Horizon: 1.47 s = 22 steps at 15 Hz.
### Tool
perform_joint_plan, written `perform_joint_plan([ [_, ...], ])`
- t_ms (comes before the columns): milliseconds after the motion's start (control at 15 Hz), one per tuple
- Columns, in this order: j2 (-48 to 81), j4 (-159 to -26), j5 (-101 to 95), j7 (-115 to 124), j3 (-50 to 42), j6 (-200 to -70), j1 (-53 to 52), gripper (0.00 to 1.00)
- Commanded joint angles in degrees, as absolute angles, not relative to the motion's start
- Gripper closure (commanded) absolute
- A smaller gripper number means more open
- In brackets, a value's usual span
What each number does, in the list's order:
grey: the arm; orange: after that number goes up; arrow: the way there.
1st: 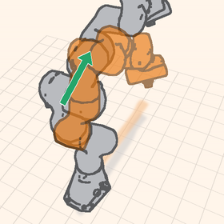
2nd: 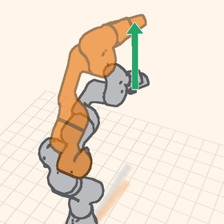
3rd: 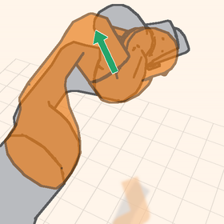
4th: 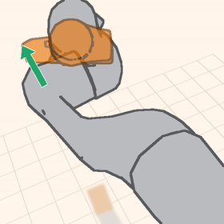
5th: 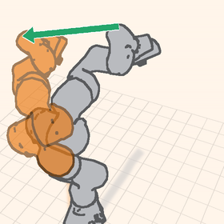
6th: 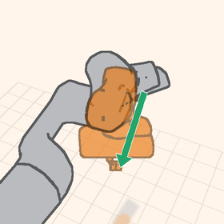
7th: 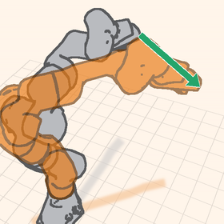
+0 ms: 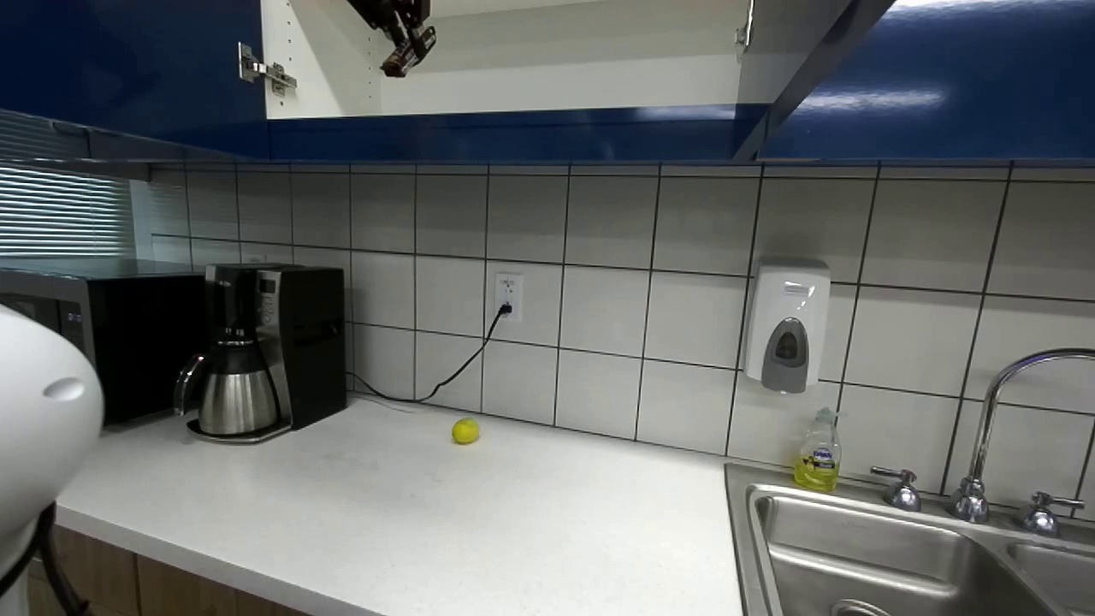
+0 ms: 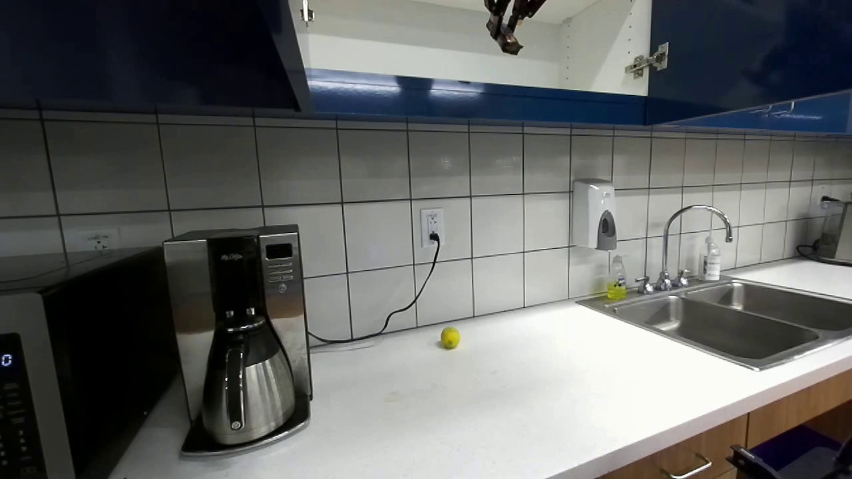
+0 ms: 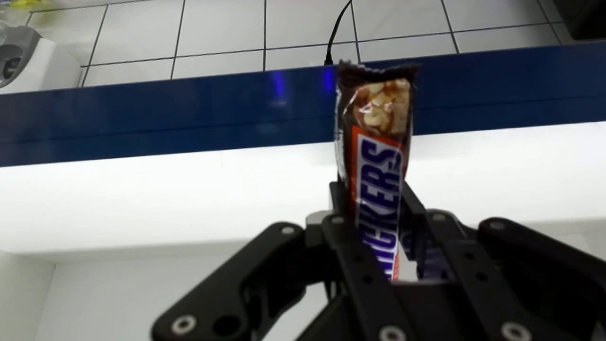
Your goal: Put the candy bar into the cupboard
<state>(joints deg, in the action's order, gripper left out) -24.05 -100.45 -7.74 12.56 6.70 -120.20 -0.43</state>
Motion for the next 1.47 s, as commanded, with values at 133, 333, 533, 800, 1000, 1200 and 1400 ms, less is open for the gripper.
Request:
perform_joint_plan([
  [133, -14.37, -89.55, -12.39, 17.18, 8.72, -117.42, 1.10, 0.93],
  [333, -10.60, -85.99, -13.97, 18.38, 8.28, -117.15, 0.56, 0.93],
  [533, -7.28, -82.88, -15.33, 19.64, 7.87, -116.60, 0.04, 0.93],
  [800, -3.63, -79.64, -15.88, 20.44, 7.16, -116.87, -0.66, 0.93],
  [1000, -1.23, -77.35, -16.05, 21.01, 6.69, -116.84, -1.05, 0.93],
  [1200, 0.85, -75.47, -16.03, 21.70, 7.04, -116.97, -0.38, 0.93],
  [1400, 2.98, -73.33, -15.96, 22.25, 6.86, -116.57, -0.46, 0.93],
])
